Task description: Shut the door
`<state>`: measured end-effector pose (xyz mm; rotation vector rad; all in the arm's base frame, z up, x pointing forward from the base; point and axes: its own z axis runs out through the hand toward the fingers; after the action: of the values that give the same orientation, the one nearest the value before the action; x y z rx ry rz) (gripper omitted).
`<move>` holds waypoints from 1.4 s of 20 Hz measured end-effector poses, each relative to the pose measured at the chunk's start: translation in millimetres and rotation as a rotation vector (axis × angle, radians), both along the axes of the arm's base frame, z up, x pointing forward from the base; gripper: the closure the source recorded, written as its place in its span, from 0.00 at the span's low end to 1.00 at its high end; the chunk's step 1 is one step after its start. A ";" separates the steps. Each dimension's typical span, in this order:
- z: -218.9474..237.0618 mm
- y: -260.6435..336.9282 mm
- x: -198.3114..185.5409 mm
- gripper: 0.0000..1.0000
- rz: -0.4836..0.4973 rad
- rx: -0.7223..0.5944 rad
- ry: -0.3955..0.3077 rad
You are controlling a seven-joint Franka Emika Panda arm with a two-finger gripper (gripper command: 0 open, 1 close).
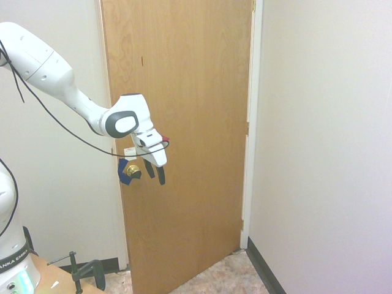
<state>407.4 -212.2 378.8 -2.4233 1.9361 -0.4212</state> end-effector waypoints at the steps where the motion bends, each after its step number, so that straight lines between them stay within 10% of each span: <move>1: 0.0 0.0 0.0 0.00 0.000 0.000 0.000; 11: 0.4 19.0 11.1 0.00 0.061 -0.007 0.013; 16: 107.0 156.1 96.1 0.00 0.310 -0.009 0.044; 19: 150.8 184.4 126.7 0.00 0.281 -0.015 0.029; 28: 86.0 188.9 269.7 0.00 0.271 0.043 0.041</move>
<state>677.1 -23.4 464.8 -2.6332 1.5771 -0.3194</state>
